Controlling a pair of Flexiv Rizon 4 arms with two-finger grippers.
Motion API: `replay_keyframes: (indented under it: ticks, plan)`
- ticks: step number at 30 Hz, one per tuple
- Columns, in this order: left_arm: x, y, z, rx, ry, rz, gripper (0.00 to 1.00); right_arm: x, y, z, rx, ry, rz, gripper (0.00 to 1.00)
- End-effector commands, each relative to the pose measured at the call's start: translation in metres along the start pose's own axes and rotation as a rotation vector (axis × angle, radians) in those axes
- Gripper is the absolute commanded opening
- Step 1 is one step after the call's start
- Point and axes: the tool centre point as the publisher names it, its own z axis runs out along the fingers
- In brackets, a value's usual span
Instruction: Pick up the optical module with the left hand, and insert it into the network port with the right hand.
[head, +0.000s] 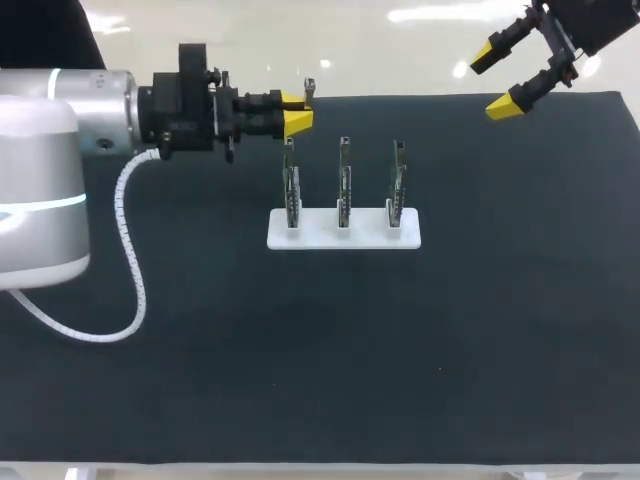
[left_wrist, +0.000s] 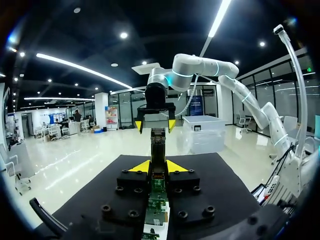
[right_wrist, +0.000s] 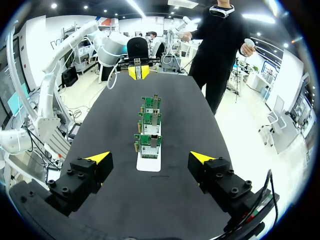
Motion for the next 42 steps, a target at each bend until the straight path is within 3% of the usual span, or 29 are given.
replay_keyframes:
  ticks: [1, 14, 19, 39, 42]
  plan:
    - [0.0021, 0.0105, 0.0018, 0.055, 0.002, -0.008, 0.0, 0.0001, 0.0006, 0.0003, 0.002, -0.001, -0.001, 1.0]
    - [0.0065, 0.0136, 0.0093, 0.063, 0.029, -0.006, 0.0, 0.0001, 0.0006, 0.0003, 0.002, -0.001, -0.001, 1.0]
    - [0.0068, 0.0124, 0.0103, 0.114, 0.033, -0.024, 0.0, 0.0001, 0.0006, 0.0003, 0.002, -0.001, -0.001, 1.0]
    - [0.0068, 0.0124, 0.0103, 0.114, 0.033, -0.024, 0.0, 0.0001, 0.0006, 0.0003, 0.002, -0.001, -0.001, 1.0]
    - [0.0068, 0.0124, 0.0103, 0.114, 0.033, -0.024, 0.0, -0.0081, -0.0031, -0.0035, -0.02, 0.014, -0.007, 1.0]
